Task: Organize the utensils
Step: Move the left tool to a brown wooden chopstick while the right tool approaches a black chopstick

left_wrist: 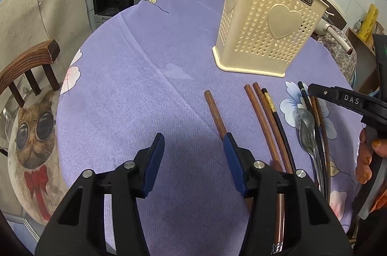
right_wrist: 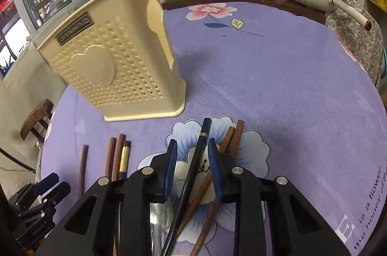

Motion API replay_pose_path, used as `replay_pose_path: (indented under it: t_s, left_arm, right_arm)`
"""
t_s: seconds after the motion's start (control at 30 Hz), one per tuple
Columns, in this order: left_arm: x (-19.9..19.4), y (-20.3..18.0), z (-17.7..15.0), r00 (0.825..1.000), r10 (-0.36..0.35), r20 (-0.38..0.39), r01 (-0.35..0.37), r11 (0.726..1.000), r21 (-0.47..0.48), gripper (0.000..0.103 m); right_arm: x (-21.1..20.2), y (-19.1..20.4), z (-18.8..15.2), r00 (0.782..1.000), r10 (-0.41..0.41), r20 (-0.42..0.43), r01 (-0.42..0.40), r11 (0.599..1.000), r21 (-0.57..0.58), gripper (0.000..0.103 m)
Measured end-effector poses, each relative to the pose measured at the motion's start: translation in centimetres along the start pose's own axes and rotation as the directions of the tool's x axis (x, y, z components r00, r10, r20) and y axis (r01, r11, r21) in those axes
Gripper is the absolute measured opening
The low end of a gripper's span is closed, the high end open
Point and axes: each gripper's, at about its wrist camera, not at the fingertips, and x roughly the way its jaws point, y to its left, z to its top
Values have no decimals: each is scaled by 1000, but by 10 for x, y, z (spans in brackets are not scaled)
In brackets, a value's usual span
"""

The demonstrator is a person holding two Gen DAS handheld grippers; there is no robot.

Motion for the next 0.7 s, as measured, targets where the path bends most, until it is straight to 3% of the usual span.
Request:
replay_pose_path:
  t_s: [0.4, 0.7]
  left_arm:
    - [19, -16, 9, 999, 6, -47, -10, 998, -68, 51]
    - [28, -30, 14, 995, 75, -65, -79, 995, -59, 37]
  right_arm:
    - [14, 10, -1, 997, -77, -7, 77, 997, -30, 25]
    - [17, 7, -2, 997, -74, -22, 73, 997, -21, 25]
